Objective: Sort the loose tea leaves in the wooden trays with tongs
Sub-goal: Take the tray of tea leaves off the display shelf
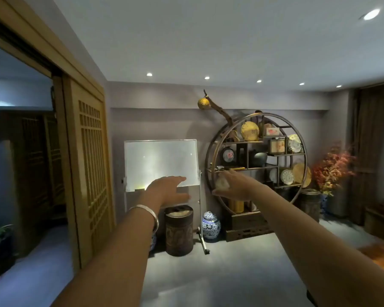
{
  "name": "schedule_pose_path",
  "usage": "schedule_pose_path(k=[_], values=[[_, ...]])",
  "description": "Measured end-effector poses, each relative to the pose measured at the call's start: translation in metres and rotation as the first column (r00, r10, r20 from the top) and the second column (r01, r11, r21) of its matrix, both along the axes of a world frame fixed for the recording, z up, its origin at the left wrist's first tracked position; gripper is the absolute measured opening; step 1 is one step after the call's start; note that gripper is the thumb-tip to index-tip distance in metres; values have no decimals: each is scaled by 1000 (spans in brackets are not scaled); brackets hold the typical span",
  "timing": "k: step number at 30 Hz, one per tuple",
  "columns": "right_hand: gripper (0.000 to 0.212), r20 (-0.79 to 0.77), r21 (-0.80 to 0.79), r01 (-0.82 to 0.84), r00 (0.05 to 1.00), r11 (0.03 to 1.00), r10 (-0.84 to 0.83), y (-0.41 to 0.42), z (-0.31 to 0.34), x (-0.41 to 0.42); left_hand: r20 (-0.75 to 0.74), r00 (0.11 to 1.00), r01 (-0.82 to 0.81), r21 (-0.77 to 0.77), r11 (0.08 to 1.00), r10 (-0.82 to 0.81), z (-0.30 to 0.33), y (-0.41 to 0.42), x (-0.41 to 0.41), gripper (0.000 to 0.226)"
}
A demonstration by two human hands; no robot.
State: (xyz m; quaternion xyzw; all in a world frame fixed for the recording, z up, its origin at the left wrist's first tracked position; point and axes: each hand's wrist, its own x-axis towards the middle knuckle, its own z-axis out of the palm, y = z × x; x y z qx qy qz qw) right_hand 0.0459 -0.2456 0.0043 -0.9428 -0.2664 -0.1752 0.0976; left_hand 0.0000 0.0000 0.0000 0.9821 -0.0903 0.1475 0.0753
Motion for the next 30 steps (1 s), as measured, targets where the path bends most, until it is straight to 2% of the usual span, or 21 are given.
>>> schedule_pose_path(k=[8, 12, 21, 30], values=[[74, 6, -36, 84, 996, 996, -84, -11, 23, 140, 32, 999, 36, -1, 999, -36, 11, -16, 169, 70], [77, 5, -46, 119, 993, 992, -119, -14, 32, 213, 51, 998, 44, -58, 997, -41, 15, -20, 248, 68], [84, -25, -57, 149, 988, 987, -150, -11, 6, 363, -14, 995, 101, -18, 995, -101, 1, -18, 414, 71], [77, -34, -47, 267, 963, 963, -269, -3, -1, 532, -22, 963, 268, -54, 962, -269, 3, -12, 614, 69]])
